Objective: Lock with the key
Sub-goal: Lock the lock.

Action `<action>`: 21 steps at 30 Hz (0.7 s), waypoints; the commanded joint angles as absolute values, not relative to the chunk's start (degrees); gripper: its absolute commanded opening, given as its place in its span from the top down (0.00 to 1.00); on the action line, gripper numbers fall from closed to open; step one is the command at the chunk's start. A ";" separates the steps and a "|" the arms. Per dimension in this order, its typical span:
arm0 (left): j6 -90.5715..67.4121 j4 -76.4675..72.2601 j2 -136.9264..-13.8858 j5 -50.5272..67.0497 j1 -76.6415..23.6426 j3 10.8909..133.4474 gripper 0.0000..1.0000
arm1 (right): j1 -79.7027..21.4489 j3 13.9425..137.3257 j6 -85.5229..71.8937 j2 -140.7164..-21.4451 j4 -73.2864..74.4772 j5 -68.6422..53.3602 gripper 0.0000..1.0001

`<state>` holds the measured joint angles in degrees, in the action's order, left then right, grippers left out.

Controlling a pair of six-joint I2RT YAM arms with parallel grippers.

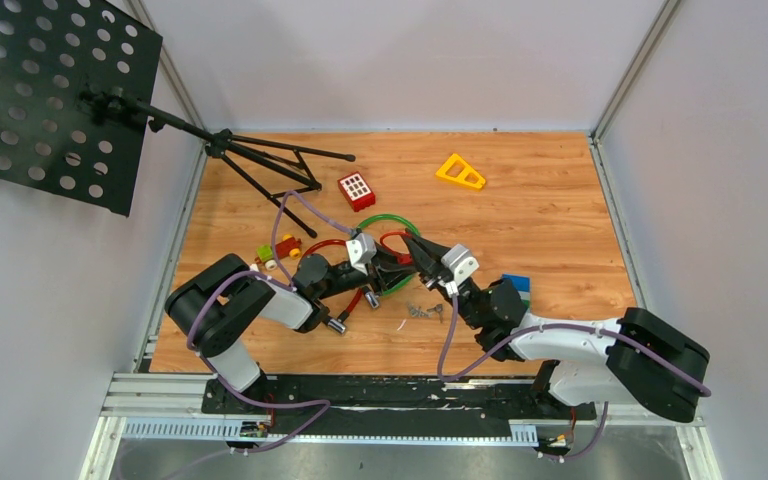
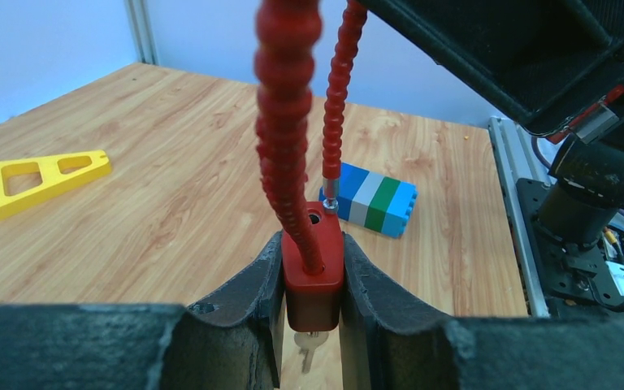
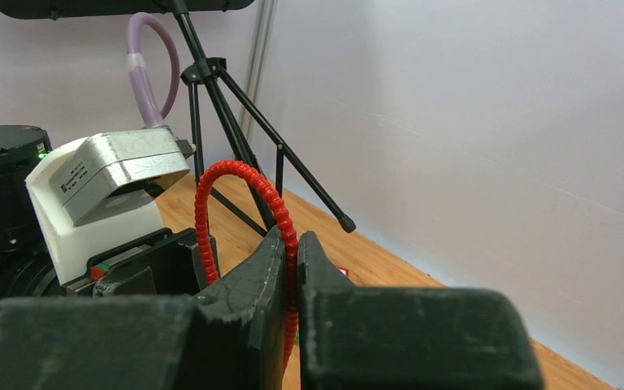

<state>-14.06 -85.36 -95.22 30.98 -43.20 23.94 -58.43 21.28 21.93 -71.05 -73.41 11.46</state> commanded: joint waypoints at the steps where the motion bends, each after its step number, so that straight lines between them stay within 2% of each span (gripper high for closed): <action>1: -13.97 -92.02 -94.31 31.69 -43.42 24.43 1.00 | -59.24 20.91 18.77 -72.18 -76.30 9.95 1.00; 21: -13.19 -92.10 -94.04 30.66 -43.42 23.92 1.00 | -59.24 20.68 18.86 -75.55 -77.29 8.88 1.00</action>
